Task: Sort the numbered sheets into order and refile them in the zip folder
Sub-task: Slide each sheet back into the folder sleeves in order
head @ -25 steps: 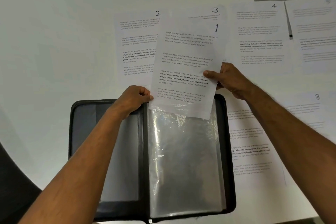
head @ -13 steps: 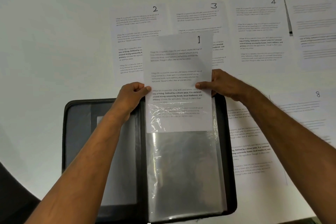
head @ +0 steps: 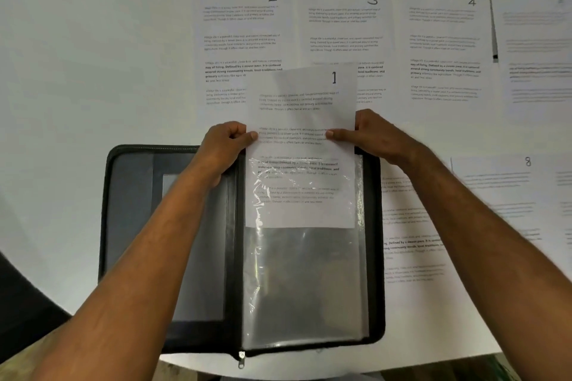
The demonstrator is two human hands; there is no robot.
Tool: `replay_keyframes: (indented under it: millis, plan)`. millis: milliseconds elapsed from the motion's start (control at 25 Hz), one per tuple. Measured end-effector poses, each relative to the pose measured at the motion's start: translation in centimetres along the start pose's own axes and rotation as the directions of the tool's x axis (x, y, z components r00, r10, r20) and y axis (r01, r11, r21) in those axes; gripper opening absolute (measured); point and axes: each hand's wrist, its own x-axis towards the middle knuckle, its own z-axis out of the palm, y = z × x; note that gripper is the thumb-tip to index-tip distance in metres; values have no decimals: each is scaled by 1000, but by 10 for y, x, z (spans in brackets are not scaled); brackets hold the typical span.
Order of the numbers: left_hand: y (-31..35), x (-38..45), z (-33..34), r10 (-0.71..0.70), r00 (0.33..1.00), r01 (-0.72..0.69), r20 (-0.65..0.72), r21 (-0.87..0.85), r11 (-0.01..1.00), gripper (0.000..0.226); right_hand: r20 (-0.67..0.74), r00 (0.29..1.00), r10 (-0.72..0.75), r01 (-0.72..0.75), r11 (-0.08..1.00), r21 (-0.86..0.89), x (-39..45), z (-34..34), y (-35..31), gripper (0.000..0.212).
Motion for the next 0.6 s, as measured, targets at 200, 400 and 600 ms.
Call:
replay_keyframes:
  millis: [200,400,600]
  plan:
    - [-7,5,7,23,996,-22,-81,12,1000,34,78,997,29,-23,997,-74,0,-1,0,43]
    - [-2,2,2,-20,1000,20,-5,103,994,40,-88,996,-3,11,997,81,-2,3,-9,41]
    - [3,0,-1,-27,1000,27,-8,-2,1000,29,33,998,54,-51,995,-86,-3,-3,-13,50]
